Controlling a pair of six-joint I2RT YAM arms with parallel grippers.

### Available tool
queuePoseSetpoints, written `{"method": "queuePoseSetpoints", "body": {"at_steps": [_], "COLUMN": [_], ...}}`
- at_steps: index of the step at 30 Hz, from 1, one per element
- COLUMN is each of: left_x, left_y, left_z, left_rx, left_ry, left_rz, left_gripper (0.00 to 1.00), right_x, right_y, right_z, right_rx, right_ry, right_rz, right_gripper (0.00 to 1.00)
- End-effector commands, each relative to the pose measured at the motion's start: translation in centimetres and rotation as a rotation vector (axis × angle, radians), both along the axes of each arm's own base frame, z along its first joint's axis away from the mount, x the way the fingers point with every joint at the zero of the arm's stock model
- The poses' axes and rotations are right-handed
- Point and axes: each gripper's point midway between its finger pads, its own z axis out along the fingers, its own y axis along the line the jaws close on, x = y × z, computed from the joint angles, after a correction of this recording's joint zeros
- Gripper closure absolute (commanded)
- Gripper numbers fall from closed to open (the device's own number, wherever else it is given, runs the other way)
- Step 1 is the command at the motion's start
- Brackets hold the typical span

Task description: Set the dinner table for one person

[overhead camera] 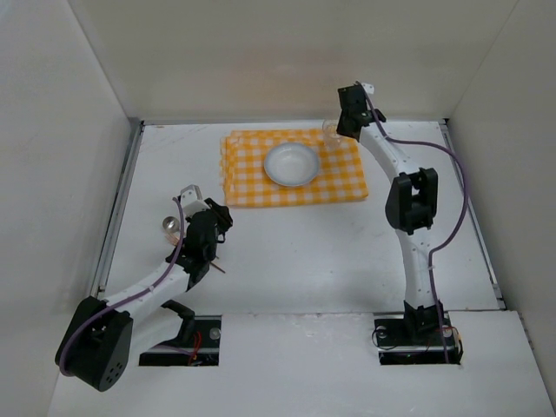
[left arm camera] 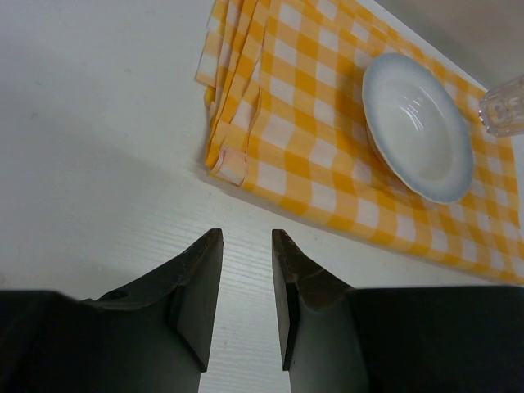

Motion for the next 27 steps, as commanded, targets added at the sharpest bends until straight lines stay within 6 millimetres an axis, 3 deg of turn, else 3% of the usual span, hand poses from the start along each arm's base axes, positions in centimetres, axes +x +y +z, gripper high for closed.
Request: {"method": "queuePoseSetpoints", "body": {"at_steps": [1, 10, 12, 15, 19, 24, 27], "left_x": [0.5, 0.5, 0.5, 0.5, 0.4, -0.2, -0.6], "left_y": [0.4, 0.4, 0.5, 0.6, 1.1, 2.8, 3.9], "left_z": [0.8, 0.6, 0.5, 0.6, 1.1, 1.8, 2.2], "left_rx": [-0.003, 0.0, 0.001, 0.004, 0.011, 0.045, 0.067], "left_ry": [-0.03, -0.024, -0.023, -0.024, -0.034, -0.035, -0.028], "left_rz": [0.02, 0.023, 0.026, 0.03, 0.047, 0.114, 0.159], "left_gripper": [0.72, 0.72, 0.72, 0.7, 0.67, 0.65, 0.64], "right_x": [0.0, 0.1, 0.2, 0.3, 0.5, -0.5, -1.7], "right_y": [0.2, -0.2, -0.1, -0.1, 0.1, 0.2, 0.1], "right_z": [0.0, -2.1, -2.1, -1.5, 1.1, 4.9, 8.3], "right_rx": [-0.012, -0.019, -0.019, -0.01, 0.008, 0.022, 0.043], "right_ry": [0.038, 0.076, 0.074, 0.057, 0.005, -0.056, -0.123], "right_rz": [0.069, 0.064, 0.064, 0.06, 0.062, 0.075, 0.089], "right_gripper": [1.0, 0.99, 0.92, 0.71, 0.56, 0.48, 0.43]}}
